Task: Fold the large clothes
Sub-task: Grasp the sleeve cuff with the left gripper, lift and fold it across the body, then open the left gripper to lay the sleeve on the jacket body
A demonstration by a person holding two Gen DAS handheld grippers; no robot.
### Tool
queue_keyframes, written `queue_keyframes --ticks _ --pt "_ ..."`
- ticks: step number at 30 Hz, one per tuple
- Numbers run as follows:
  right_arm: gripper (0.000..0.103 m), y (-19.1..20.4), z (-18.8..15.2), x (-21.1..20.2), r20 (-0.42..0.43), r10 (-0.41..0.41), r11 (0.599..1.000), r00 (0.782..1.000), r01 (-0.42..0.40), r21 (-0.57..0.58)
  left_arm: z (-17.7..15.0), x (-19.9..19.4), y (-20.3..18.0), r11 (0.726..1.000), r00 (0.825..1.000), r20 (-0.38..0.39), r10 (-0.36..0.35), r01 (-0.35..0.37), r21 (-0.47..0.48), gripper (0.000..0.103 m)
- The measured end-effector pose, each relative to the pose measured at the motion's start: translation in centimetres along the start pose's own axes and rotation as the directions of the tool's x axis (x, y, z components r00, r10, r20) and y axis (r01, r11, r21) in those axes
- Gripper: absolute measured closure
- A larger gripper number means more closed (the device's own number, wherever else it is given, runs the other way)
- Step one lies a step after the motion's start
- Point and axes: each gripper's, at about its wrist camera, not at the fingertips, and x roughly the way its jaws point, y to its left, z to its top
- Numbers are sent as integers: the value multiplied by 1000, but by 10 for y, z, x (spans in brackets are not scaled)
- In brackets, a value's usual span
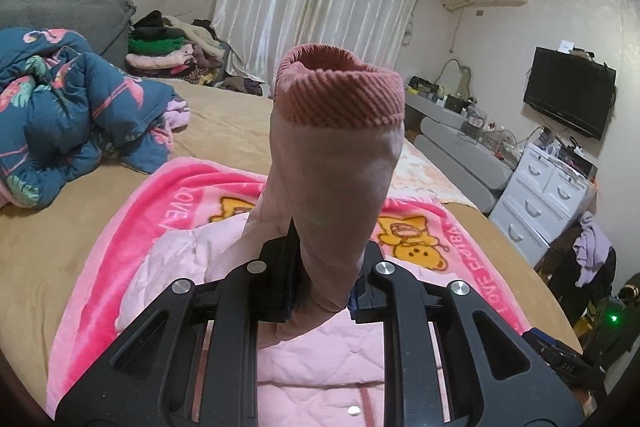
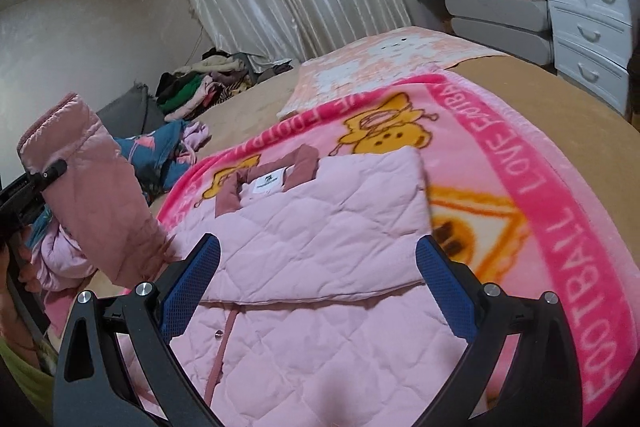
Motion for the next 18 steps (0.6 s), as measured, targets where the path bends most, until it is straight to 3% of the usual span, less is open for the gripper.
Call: queue_keyframes --ticks 8,18 --pt "5 -13 6 -16 23 24 999 999 -25 38 -4 13 -32 1000 999 -38 -19 20 17 92" --pt "5 -26 12 -22 40 27 997 999 -29 73 -40 47 -74 996 990 -133 -46 56 70 91"
